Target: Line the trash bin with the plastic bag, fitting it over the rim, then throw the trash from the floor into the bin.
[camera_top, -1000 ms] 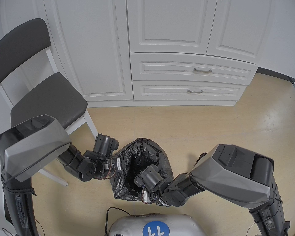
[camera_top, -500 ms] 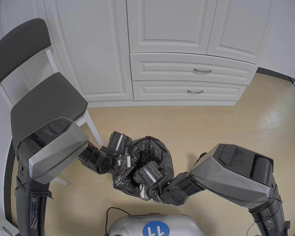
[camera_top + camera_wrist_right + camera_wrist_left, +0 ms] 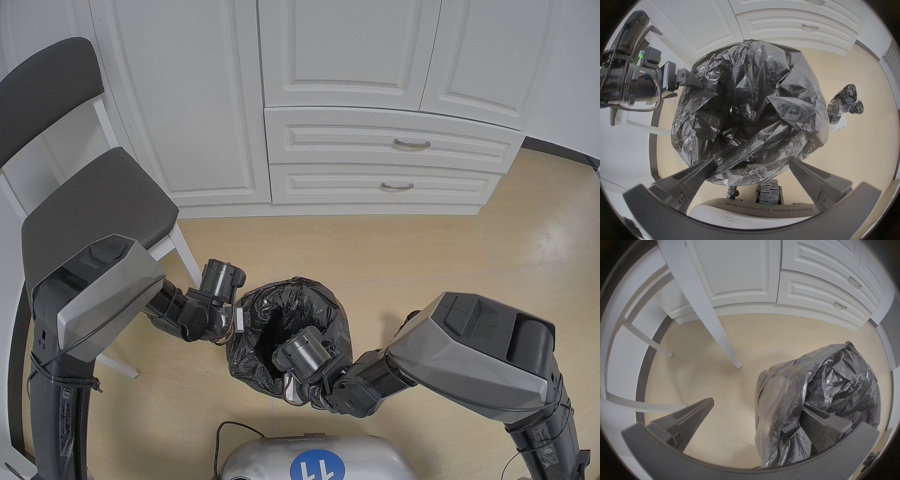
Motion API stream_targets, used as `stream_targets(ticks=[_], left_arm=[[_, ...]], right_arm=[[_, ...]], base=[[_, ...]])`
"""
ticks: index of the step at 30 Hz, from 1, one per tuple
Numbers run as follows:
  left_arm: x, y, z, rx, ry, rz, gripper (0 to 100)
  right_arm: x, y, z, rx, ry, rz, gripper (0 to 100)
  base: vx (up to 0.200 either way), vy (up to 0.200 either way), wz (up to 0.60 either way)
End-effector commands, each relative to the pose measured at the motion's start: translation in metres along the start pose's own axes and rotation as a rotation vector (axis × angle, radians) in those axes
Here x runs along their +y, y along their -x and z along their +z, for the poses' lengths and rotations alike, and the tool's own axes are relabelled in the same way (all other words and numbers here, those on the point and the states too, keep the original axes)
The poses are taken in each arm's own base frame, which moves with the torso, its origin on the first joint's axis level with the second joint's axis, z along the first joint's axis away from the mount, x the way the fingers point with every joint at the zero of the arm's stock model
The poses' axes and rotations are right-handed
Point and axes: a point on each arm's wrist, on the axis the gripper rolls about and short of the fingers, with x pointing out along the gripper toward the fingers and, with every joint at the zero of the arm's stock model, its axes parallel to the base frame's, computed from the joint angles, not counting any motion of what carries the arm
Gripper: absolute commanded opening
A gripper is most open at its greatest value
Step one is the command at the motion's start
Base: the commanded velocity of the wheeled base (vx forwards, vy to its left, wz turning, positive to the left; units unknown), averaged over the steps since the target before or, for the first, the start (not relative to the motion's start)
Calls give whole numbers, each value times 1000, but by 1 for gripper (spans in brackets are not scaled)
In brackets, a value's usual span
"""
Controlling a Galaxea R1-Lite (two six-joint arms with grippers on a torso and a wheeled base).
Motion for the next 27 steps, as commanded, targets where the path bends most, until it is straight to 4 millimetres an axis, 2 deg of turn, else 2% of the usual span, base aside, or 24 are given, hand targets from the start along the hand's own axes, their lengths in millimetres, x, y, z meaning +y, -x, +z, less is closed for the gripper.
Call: stream_targets(ticks=[1, 15, 24, 27], left_arm=[[16, 8, 19, -38, 20, 14, 100], [34, 25, 41, -73, 50, 15, 100], [43, 23, 37, -54, 57, 33, 100], [48, 19, 29, -24, 57, 45, 100]], right_arm=[[0, 0, 0, 0, 1, 1, 100], [0, 0, 1, -1, -1, 0, 100], [-2, 2, 4, -8, -7, -1, 100], [-4, 4, 9, -17, -16, 0, 100]], base=[[0, 0, 0], [0, 0, 0], [0, 0, 0], [0, 0, 0]])
